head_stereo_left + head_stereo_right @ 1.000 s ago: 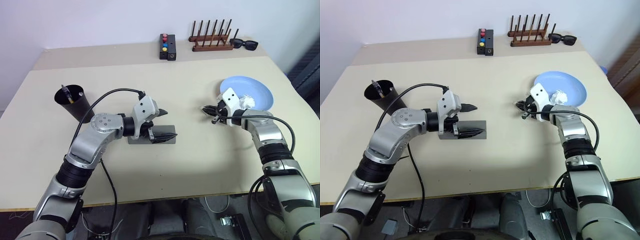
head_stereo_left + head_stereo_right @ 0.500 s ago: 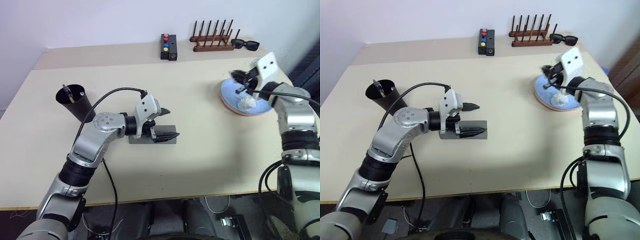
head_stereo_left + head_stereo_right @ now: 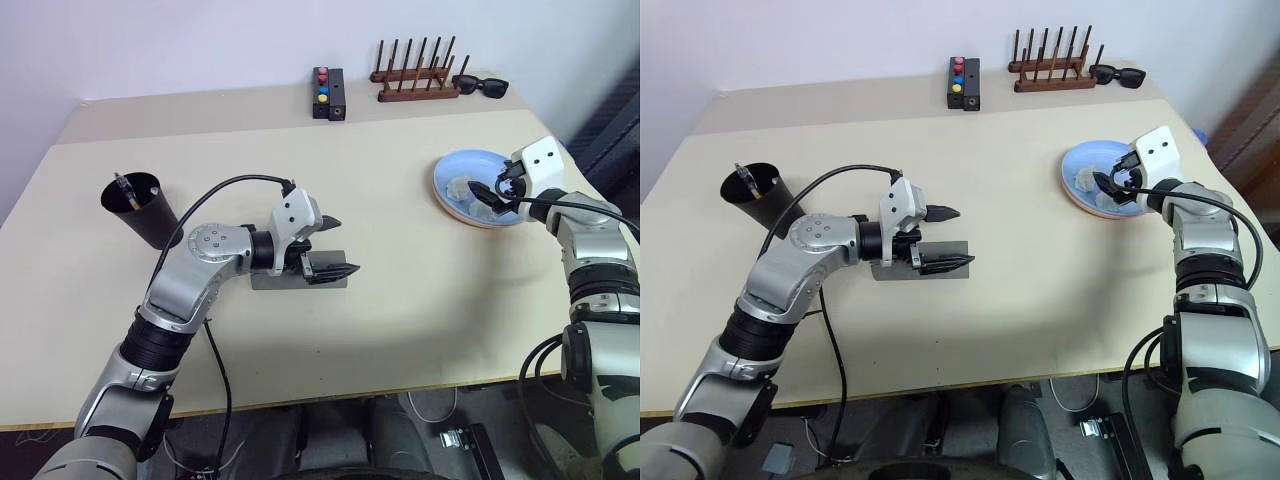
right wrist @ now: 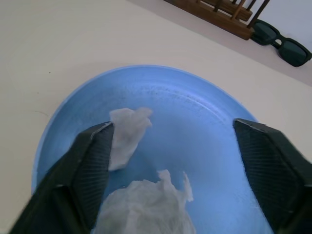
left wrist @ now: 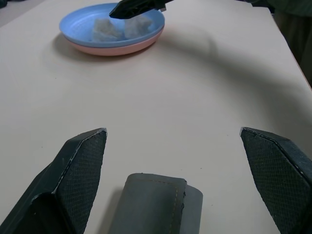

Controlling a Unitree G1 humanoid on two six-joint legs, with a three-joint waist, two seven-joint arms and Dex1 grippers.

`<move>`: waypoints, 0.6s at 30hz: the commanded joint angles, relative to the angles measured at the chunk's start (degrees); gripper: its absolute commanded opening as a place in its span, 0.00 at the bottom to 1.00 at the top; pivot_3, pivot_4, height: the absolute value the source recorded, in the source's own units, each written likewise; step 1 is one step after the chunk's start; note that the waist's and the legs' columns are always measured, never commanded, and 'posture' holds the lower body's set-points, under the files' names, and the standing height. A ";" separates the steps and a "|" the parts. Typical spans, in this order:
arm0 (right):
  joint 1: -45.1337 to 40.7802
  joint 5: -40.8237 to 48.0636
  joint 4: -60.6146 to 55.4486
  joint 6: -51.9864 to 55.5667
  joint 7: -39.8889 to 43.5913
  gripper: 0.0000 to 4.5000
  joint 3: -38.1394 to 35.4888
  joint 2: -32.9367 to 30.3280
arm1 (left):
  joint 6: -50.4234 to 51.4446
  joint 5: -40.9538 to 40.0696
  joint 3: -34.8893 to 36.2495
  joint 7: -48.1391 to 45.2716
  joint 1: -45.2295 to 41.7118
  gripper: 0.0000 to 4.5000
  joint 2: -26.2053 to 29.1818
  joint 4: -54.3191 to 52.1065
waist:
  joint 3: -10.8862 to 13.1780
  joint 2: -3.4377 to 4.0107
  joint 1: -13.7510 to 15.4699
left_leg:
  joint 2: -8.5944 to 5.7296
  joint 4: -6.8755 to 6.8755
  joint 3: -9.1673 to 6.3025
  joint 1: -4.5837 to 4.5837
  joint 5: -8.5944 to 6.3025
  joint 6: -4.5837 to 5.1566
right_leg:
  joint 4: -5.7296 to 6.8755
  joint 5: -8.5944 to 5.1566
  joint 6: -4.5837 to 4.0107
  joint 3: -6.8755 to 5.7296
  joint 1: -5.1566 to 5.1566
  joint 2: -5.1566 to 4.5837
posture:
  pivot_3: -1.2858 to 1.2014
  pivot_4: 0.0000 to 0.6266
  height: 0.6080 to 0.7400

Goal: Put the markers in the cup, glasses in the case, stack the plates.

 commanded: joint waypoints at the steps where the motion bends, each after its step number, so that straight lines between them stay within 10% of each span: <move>1: 0.21 4.82 -9.19 0.51 2.23 0.87 -3.29 0.55 | -1.52 -0.94 3.36 2.56 0.12 1.00 -1.23 -1.19 | 0.00 0.01 0.02 | 0.00 0.00 0.00 0.00 0.00 0.00 | 0.00 0.00 0.00 0.00 0.00 0.00 | 0.52 0.24 1.00; 8: 14.00 18.55 -39.41 14.90 13.44 0.87 -6.31 -0.90 | -10.57 -0.96 14.68 15.47 4.69 1.00 -8.18 -2.25 | 0.00 -0.01 0.38 | 0.00 0.01 -0.05 0.00 -0.01 0.01 | -0.04 0.00 0.01 -0.01 0.02 0.00 | 0.52 0.24 1.00; 18: 36.71 28.82 -62.70 31.81 18.81 0.87 -14.99 -9.85 | -11.45 -7.24 20.48 9.99 20.14 1.00 -1.10 -8.72 | 0.00 0.00 1.72 | 0.02 0.06 -0.01 0.01 -0.13 0.20 | -0.05 0.00 0.00 0.01 0.06 -0.01 | 0.52 0.24 1.00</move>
